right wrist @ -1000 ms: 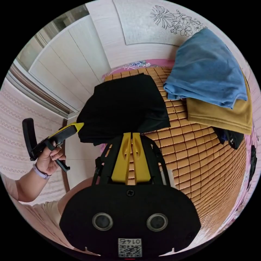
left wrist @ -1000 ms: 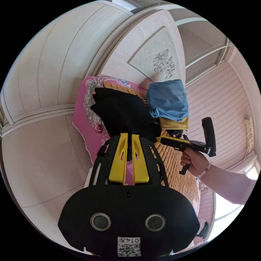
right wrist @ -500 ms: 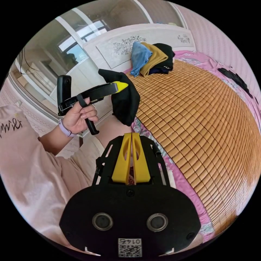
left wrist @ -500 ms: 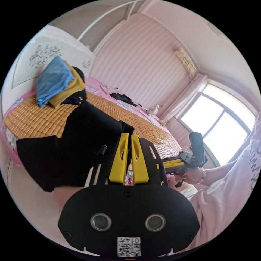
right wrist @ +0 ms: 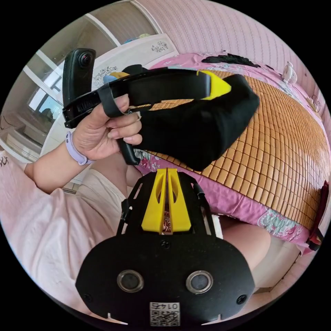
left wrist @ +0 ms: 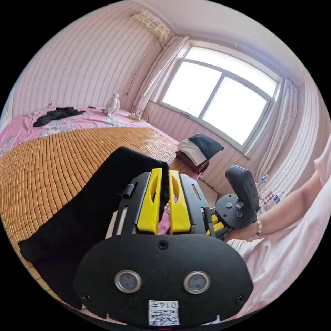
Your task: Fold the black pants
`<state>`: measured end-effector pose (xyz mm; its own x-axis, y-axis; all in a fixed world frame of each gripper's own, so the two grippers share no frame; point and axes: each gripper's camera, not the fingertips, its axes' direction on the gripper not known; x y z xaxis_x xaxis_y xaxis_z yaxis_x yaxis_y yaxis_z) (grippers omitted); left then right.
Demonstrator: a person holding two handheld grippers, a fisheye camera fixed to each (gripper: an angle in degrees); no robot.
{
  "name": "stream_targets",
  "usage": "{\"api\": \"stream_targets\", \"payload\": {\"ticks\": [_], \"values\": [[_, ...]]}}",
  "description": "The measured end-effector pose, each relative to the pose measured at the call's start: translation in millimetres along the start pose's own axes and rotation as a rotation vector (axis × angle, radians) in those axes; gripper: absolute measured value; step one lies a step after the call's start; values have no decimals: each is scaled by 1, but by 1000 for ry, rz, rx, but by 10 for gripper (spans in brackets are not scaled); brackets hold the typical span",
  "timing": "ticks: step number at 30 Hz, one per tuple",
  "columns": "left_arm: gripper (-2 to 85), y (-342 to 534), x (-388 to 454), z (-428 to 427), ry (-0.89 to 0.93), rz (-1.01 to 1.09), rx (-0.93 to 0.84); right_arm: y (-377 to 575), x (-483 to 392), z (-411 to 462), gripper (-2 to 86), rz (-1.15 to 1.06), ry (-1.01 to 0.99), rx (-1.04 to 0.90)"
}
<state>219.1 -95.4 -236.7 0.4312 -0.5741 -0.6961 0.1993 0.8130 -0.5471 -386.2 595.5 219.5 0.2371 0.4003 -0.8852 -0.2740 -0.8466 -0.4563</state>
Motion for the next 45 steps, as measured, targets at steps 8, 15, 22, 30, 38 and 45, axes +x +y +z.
{"api": "stream_targets", "payload": {"ticks": [8, 15, 22, 30, 38, 45], "values": [[49, 75, -64, -72, -251, -307, 36, -44, -21, 5, 96, -227, 109, 27], [49, 124, -100, -168, -532, -607, 141, -126, -111, 75, 128, -563, 144, -56], [39, 110, -122, -174, -592, -656, 175, -149, -82, 43, 25, -436, -8, -175], [63, 43, -182, -112, -553, -602, 77, -111, 25, -147, 12, -170, -135, 217], [100, -63, -224, 19, -625, -369, -261, -30, 139, -357, 10, 170, 144, 622], [-1, -101, -222, 104, -762, -35, -664, -6, 177, -461, 10, 258, 487, 710]]}}
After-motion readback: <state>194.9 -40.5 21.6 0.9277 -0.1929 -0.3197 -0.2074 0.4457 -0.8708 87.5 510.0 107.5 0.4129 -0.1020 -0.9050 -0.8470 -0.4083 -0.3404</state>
